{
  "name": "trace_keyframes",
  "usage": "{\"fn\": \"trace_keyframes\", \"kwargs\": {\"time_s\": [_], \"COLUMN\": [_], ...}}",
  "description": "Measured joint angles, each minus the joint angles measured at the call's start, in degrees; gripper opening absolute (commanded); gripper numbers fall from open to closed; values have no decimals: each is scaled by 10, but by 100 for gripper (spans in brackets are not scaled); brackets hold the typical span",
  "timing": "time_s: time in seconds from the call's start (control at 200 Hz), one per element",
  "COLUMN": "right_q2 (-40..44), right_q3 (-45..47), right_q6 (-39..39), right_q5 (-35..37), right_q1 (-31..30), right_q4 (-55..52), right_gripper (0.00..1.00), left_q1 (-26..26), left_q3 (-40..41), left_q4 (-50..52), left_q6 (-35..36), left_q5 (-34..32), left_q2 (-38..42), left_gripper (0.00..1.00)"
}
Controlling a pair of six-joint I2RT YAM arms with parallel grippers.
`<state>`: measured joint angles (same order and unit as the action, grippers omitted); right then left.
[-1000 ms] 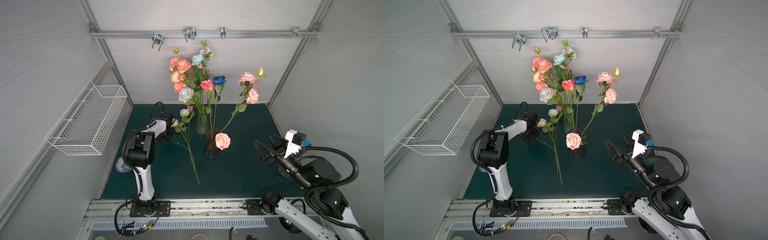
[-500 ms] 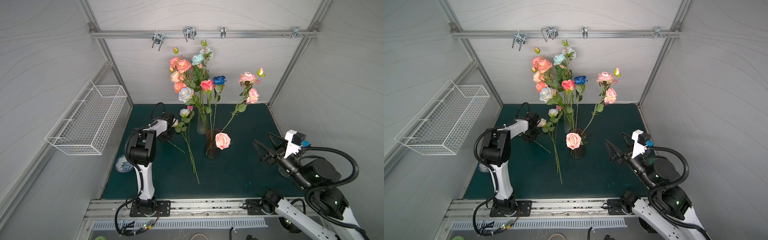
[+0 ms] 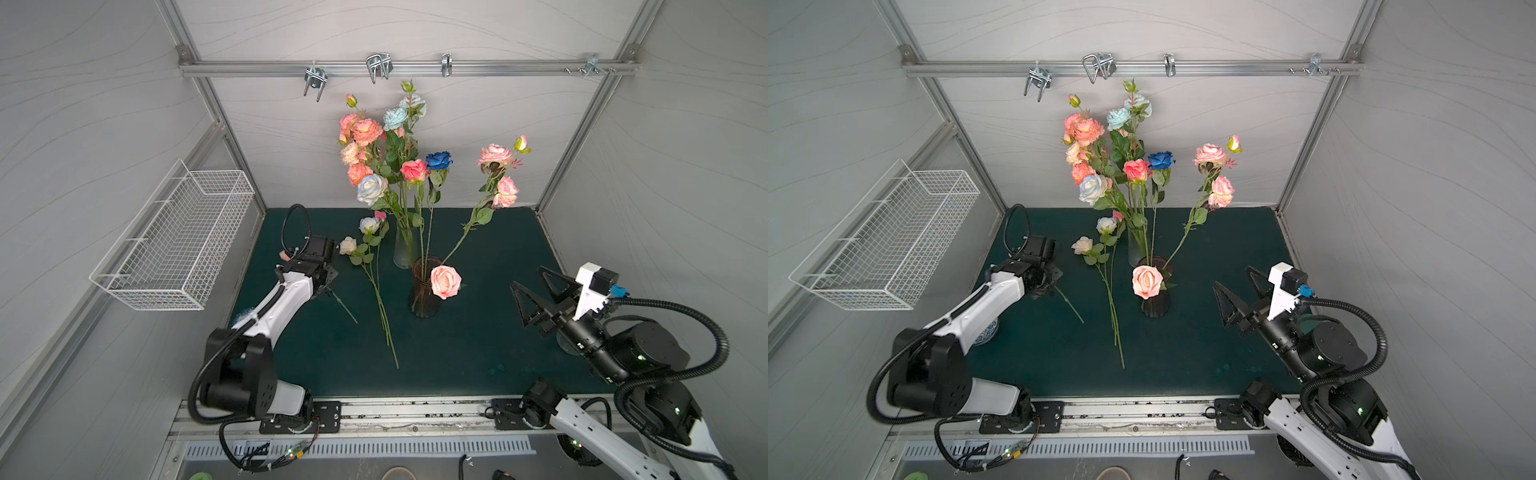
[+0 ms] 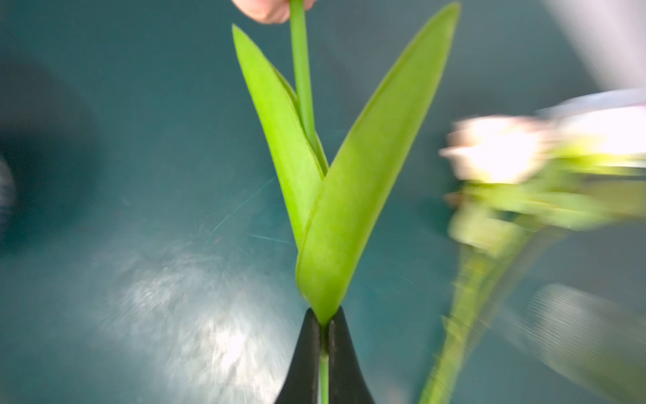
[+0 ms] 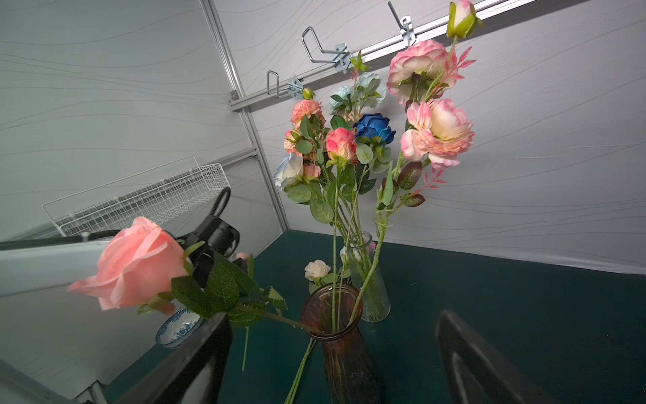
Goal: Arrange flowers in a vase
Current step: Pick up the flower from the top-left of the table, then place the flower in the vase.
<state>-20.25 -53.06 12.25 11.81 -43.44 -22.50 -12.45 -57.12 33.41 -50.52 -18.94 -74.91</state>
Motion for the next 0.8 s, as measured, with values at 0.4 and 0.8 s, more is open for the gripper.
{"fn": "trace_keyframes", "kwargs": {"time_s": [0.4, 0.8], "right_q2": [-1, -7], "right_q3": [0, -4], "right_q6": [4, 4], "right_q5": [-8, -9], "right_q1": [0, 0], "right_q4": [1, 0], "right_gripper": [93, 93], "left_q1": [-332, -369], "left_q3": [-96, -148], "left_q4": [-265, -472], "left_q6": [257, 384], "left_q5": [-149, -65], "left_q2": [120, -34], "left_gripper": [0, 0]}}
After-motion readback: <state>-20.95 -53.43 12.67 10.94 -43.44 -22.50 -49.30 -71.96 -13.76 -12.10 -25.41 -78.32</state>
